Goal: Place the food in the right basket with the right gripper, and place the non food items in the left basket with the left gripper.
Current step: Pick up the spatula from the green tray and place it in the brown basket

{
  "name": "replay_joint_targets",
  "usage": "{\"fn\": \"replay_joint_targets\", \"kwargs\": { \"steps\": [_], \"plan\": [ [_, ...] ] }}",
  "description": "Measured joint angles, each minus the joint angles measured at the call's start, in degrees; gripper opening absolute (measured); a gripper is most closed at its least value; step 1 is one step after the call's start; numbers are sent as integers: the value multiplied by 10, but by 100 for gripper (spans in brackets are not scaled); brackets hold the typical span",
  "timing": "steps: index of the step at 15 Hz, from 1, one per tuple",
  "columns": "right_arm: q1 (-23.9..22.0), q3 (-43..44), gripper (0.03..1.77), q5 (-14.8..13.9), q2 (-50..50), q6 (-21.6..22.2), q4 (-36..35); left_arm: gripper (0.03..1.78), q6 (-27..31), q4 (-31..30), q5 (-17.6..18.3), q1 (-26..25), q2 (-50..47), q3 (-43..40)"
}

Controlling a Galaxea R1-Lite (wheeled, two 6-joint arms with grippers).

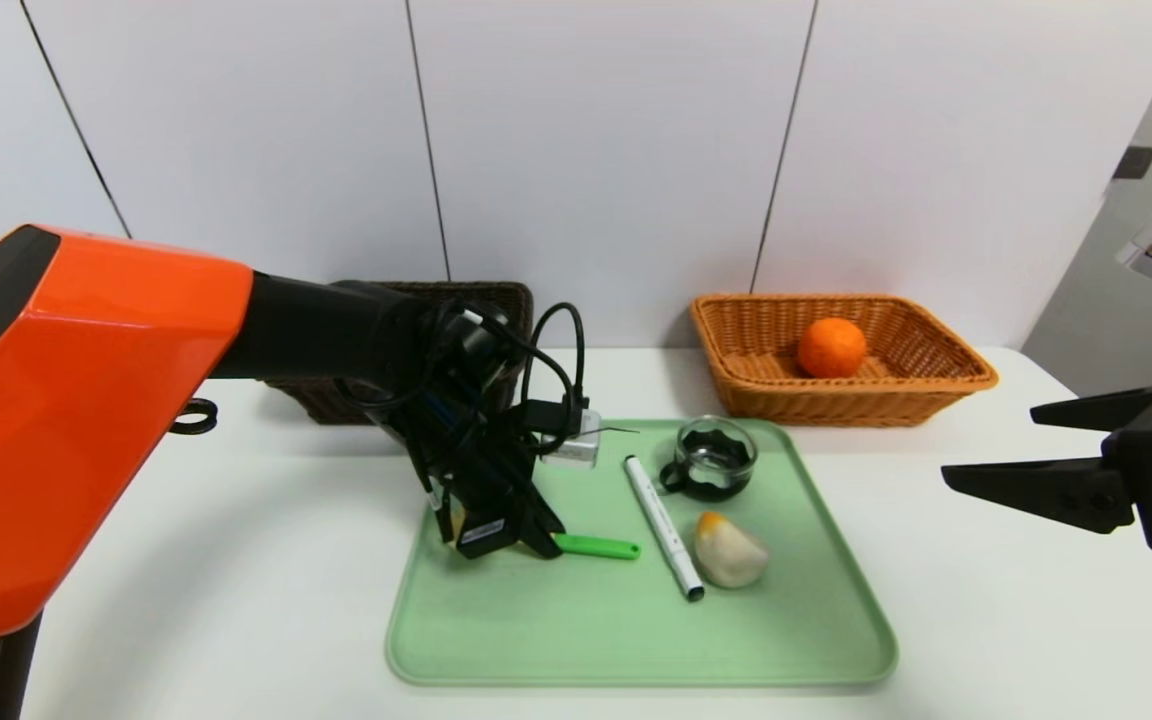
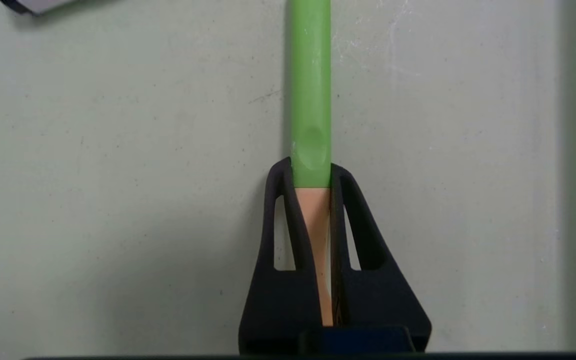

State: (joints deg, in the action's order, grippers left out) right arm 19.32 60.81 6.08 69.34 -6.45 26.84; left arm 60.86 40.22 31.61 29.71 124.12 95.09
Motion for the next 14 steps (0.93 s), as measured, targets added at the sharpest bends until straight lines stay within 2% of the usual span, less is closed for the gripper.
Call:
{"fn": "replay_joint_targets", "kwargs": {
  "steps": [6,11,12,14],
  "plan": [
    [0,-1,170,1,-1,11,-1,13,0,2,0,-2,-18,-2],
    [0,-2,170,0,-5,14,0,13,-9,29,2,-28,-77,1],
    [0,-4,170,0,-7,14,0,13,-25,29,2,-37,-94,2],
    [0,-7,170,0,-10,14,0,13,-95,28,0,-52,-123,12]
  ]
}}
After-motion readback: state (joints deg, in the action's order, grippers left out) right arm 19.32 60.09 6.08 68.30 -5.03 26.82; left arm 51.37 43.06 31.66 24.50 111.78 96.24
